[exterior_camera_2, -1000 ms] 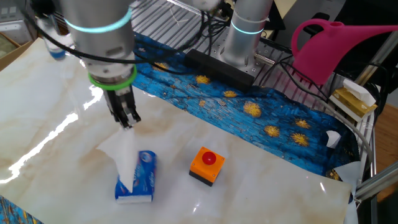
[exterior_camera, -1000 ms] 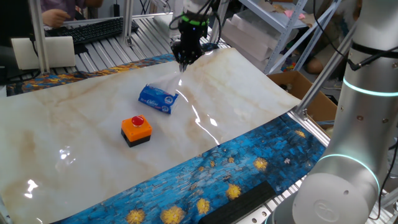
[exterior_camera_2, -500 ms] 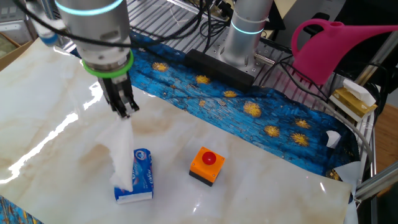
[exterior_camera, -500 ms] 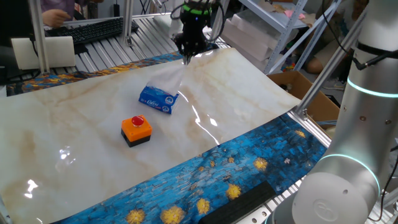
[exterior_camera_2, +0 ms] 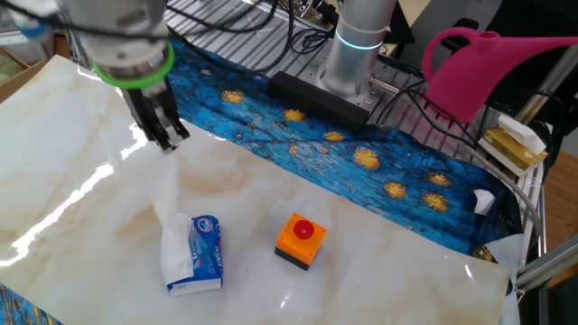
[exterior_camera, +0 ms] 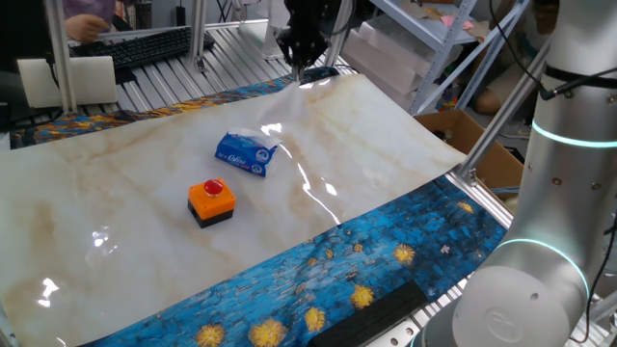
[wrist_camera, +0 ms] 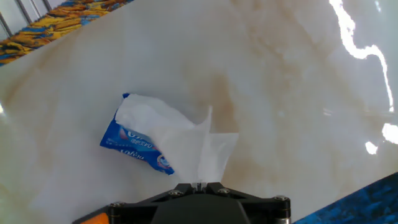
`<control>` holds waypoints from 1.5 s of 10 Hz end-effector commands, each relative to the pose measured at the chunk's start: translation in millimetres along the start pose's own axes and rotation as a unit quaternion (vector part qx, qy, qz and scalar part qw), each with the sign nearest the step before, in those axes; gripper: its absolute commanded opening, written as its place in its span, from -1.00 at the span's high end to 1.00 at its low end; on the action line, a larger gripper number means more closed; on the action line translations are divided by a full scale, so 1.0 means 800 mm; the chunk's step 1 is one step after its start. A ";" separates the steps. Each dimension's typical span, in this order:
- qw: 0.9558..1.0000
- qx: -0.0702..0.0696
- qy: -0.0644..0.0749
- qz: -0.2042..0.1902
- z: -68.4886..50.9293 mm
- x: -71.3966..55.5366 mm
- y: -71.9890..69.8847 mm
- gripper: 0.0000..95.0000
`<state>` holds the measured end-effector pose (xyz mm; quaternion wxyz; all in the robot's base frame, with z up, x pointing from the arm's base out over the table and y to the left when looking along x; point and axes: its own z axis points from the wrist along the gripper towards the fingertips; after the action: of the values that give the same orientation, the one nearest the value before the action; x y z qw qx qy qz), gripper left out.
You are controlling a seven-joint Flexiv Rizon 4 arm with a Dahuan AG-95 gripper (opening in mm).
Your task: Pull out a napkin
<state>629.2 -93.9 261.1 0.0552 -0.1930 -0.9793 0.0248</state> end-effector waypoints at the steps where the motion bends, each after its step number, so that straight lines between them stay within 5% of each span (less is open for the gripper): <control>1: 1.000 0.012 -0.005 -0.021 -0.012 -0.008 -0.005 1.00; 6: 0.999 0.023 -0.002 -0.047 -0.033 -0.073 -0.014 1.00; 8: 0.999 0.012 0.002 -0.042 -0.038 -0.088 -0.016 1.00; 9: 1.000 0.001 0.005 -0.025 -0.038 -0.088 -0.016 1.00; 11: 0.995 -0.069 0.041 0.064 -0.038 -0.088 -0.015 1.00; 15: 0.991 -0.081 0.050 0.092 -0.039 -0.089 -0.015 1.00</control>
<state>692.7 -131.9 281.6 0.0629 -0.2643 -0.9614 -0.0437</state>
